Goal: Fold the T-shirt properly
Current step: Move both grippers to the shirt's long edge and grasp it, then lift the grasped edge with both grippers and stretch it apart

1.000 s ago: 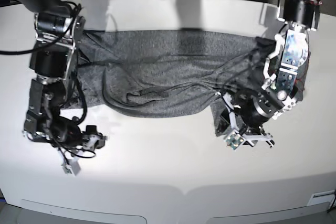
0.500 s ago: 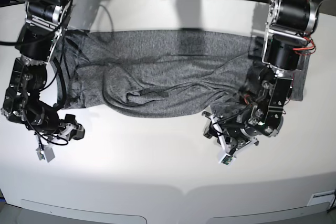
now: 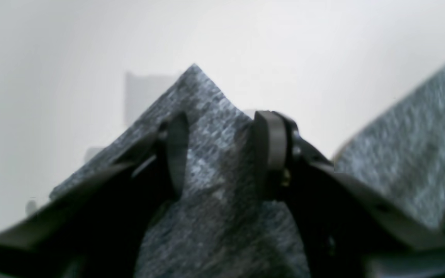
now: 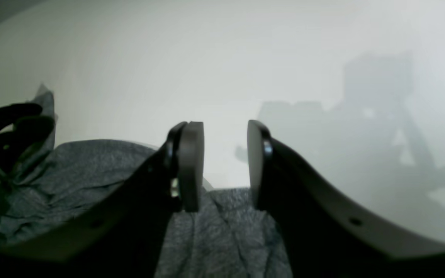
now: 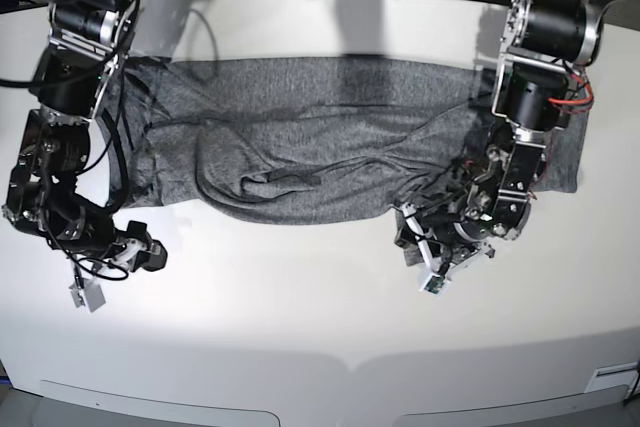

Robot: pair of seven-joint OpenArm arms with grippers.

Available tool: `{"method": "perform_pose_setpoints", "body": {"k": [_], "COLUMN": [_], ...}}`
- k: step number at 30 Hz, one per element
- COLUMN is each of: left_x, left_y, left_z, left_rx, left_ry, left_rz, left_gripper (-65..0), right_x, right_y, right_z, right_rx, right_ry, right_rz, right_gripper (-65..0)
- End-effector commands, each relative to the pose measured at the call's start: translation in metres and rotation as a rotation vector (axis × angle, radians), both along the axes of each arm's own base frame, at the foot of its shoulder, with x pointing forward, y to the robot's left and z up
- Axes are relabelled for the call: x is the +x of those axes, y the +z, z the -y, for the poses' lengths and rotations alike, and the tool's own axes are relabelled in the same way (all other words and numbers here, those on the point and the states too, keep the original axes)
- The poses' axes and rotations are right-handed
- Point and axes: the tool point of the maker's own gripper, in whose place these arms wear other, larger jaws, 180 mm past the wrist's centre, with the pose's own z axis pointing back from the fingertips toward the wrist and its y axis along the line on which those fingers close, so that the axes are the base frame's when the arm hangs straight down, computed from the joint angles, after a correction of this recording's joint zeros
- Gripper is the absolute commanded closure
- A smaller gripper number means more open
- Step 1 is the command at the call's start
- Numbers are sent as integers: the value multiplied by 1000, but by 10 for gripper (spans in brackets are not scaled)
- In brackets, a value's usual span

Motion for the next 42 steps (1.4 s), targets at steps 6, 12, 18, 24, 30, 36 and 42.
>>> {"method": "perform_pose_setpoints", "body": {"k": [6,12,18,24,30,36,42], "left_x": [10,11,8,8,7,7,7], "left_y": [5,7,3,3,2,2,2], "left_z": [-17,-16,-18,-17,-18,-18,-18], "left_rx": [84,83,96,94,96,96,96], "left_ry": [-2,-3,-2,-2,-2,-2,-2], "left_rz": [12,16,-10,-11,-14,-14,-13], "left_gripper": [0,0,0,0,0,0,0], "right_x": [13,7,0,1,-4,-9,-16], "right_y": [19,-5,-31,-39,-43,-59,-78], "right_z": [-11,-61,-88,-91,-88,-83,-77], "right_rx": [-21,-159,-418,-549,-555,-532,-502], "right_ry": [53,252,440,502,507,497,486], "right_rz": [56,-8,-65,-60,-98,-136,-186], "right_gripper": [-197,-197,-197,-197,-197,-197,-146]}}
